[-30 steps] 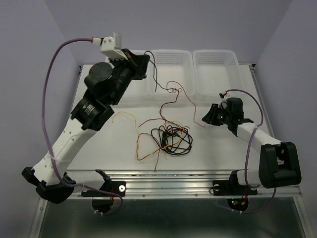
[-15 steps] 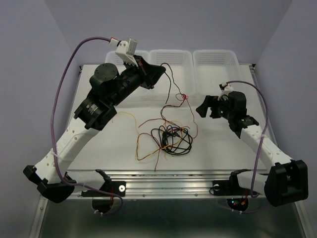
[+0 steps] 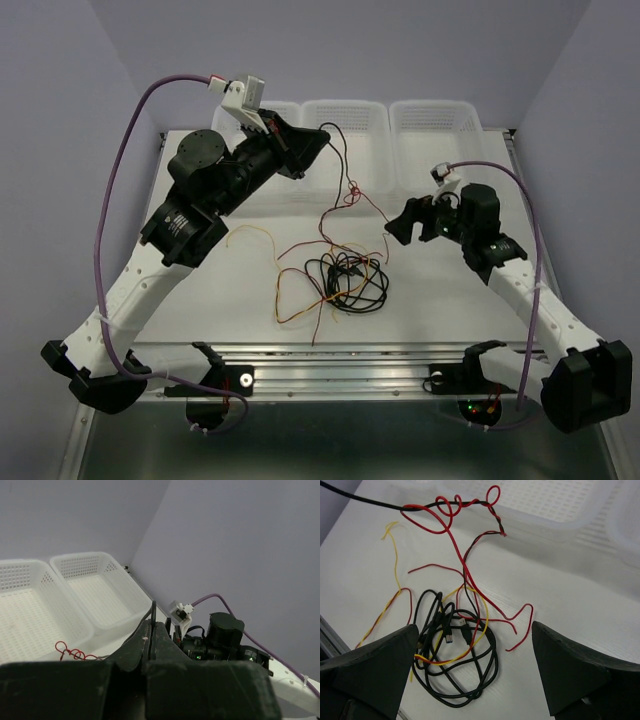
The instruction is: Untangle the cables
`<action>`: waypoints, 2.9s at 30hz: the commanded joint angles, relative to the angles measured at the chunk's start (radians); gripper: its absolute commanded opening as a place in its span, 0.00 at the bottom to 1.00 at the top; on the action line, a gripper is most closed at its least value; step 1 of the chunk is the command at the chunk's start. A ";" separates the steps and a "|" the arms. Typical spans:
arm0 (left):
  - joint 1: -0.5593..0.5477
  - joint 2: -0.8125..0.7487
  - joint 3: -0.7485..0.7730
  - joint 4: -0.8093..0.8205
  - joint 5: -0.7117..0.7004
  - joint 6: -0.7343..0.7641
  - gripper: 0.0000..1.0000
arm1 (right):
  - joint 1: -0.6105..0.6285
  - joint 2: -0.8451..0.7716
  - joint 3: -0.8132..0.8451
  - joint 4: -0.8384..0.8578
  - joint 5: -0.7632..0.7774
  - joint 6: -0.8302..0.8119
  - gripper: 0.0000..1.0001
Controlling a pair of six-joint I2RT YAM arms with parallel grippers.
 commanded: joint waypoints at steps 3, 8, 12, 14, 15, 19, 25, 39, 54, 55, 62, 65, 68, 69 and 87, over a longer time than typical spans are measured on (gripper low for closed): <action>-0.004 -0.004 0.034 0.045 0.032 -0.010 0.00 | 0.080 0.103 0.086 0.051 0.015 -0.232 1.00; -0.004 0.003 0.040 0.042 0.050 -0.013 0.00 | 0.131 0.279 0.173 0.069 0.112 -0.310 1.00; -0.004 0.005 0.044 0.039 0.059 -0.018 0.00 | 0.131 0.374 0.193 0.181 0.168 -0.327 1.00; -0.004 0.002 0.046 0.034 0.061 -0.018 0.00 | 0.131 0.405 0.198 0.209 0.137 -0.333 0.95; -0.004 0.000 0.046 0.031 0.061 -0.018 0.00 | 0.131 0.413 0.201 0.220 0.128 -0.332 0.83; -0.004 -0.010 0.040 0.013 0.030 -0.016 0.00 | 0.131 0.410 0.248 0.218 0.133 -0.297 0.01; -0.004 -0.101 -0.216 0.039 -0.028 -0.085 0.00 | 0.131 0.332 0.464 0.084 0.371 -0.173 0.01; -0.004 -0.309 -0.755 -0.032 -0.143 -0.268 0.00 | 0.131 0.447 1.148 -0.130 0.853 -0.261 0.01; 0.145 -0.376 -0.427 -0.699 -0.866 -0.546 0.00 | -0.218 0.493 1.314 -0.139 1.073 -0.297 0.01; 0.180 -0.366 -0.413 -0.681 -0.849 -0.521 0.00 | -0.298 0.500 1.322 -0.162 1.055 -0.286 0.01; 0.613 -0.256 -0.315 -0.483 -0.550 -0.222 0.00 | -0.516 0.516 1.411 -0.237 0.895 -0.211 0.01; 0.784 -0.176 -0.270 -0.481 -0.473 -0.168 0.00 | -0.547 0.511 1.394 -0.239 0.875 -0.212 0.01; 0.949 -0.135 -0.269 -0.468 -0.343 -0.142 0.00 | -0.556 0.502 1.367 -0.239 0.855 -0.172 0.01; 1.002 -0.130 -0.276 -0.457 -0.305 -0.130 0.00 | -0.565 0.502 1.365 -0.239 0.843 -0.169 0.01; 0.988 -0.207 -0.500 -0.373 -0.048 -0.160 0.00 | -0.497 0.393 1.092 -0.156 -0.008 0.084 0.01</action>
